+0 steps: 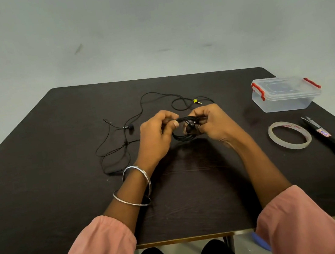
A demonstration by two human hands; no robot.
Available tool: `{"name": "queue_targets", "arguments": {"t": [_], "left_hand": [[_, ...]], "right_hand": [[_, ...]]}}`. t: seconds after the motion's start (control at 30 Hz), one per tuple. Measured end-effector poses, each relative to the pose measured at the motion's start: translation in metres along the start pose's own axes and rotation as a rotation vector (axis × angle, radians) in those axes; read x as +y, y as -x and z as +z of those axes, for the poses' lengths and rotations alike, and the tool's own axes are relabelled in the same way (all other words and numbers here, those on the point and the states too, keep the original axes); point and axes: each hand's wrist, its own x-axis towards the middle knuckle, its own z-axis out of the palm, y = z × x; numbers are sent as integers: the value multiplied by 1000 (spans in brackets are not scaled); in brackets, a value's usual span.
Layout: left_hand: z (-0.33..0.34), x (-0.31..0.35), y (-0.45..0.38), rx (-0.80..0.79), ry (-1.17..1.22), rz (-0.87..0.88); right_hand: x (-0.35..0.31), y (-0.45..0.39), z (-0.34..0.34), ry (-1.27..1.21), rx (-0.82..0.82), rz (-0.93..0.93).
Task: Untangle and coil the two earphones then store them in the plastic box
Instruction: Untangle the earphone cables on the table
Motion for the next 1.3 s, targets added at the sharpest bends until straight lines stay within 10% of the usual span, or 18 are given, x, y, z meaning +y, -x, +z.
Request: {"name": "queue_targets", "arguments": {"t": [0.43,0.8,1.3], "left_hand": [[-1,7,4,-60,195,-183],[2,-7,0,95,-51,15],[-3,-18,-1,-62,-410,230]], "right_hand": [[5,-2,9,-245,88,-89],[9,-6,11,-429,-68,141],[10,3,-10,232,-239,-98]]}}
